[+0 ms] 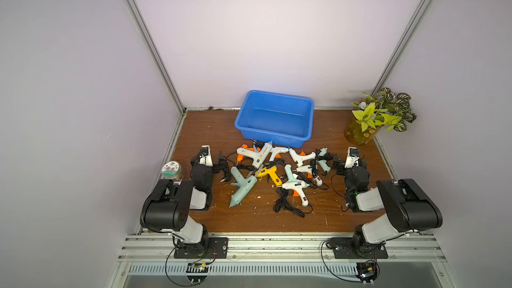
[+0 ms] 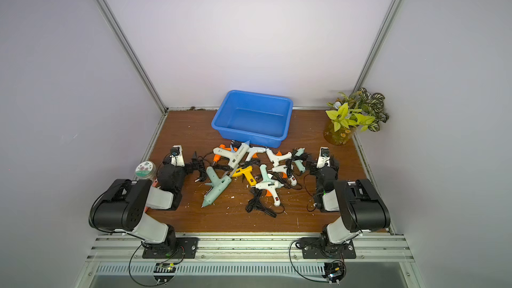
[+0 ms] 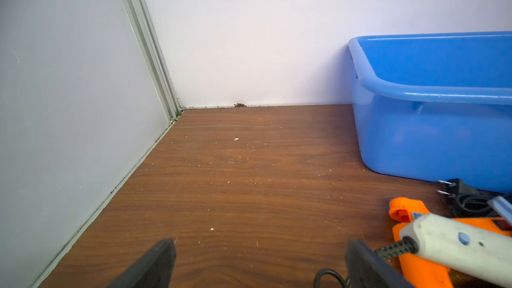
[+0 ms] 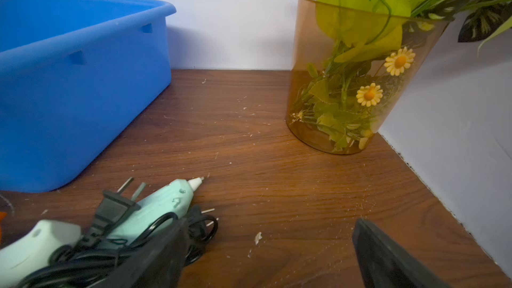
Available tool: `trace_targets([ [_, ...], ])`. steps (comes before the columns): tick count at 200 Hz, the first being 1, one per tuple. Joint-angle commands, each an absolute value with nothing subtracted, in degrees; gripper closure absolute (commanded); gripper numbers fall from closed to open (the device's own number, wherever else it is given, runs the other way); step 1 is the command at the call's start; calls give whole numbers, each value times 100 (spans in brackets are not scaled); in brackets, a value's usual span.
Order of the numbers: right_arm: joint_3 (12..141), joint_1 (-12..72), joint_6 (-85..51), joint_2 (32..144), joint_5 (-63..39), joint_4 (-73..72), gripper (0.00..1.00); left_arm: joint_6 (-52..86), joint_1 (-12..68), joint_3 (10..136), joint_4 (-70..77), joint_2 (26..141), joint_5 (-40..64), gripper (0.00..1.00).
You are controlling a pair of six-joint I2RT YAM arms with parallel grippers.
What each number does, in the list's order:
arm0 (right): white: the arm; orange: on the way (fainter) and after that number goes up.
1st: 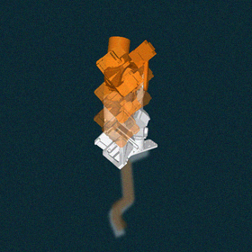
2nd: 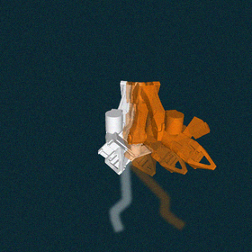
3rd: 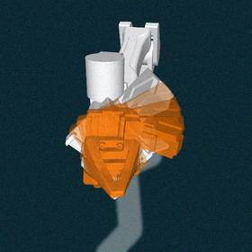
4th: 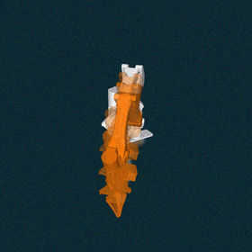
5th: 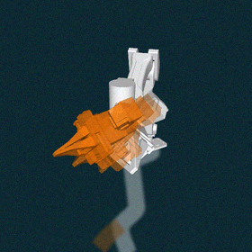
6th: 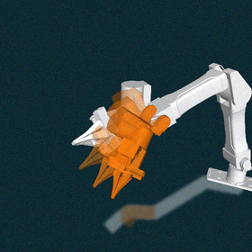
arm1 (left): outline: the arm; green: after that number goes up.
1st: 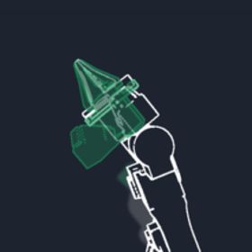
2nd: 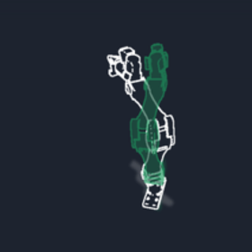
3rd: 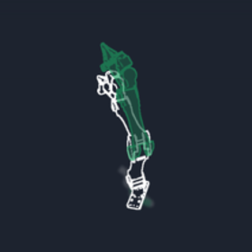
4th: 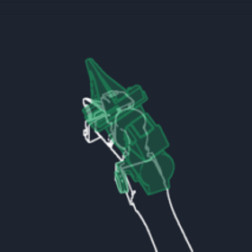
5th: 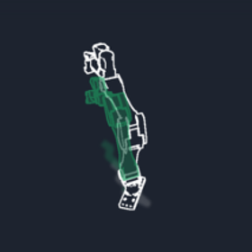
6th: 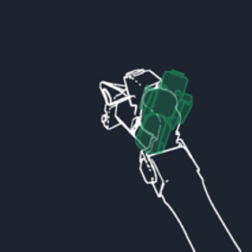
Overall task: Put the hot melt glue gun into the storage box
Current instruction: Pick up the hot melt adhesive gun from the center of the board.
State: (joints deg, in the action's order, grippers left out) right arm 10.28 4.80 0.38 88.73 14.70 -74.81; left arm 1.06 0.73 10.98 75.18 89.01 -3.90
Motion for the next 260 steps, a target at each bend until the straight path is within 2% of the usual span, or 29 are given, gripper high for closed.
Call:
trace_targets([
  [1, 1151, 493, -37, 8842, 1481, -7743, 0, 132, 33, 1143, 7623, 8897, -363, 0],
  [225, 1143, 496, -44, 8841, 1485, -7763, 0, 128, 35, 1120, 7626, 8891, -370, 0],
  [260, 1104, 494, -105, 8594, 1643, -7648, 0, 237, 35, 1010, 7655, 8624, -624, 0],
])
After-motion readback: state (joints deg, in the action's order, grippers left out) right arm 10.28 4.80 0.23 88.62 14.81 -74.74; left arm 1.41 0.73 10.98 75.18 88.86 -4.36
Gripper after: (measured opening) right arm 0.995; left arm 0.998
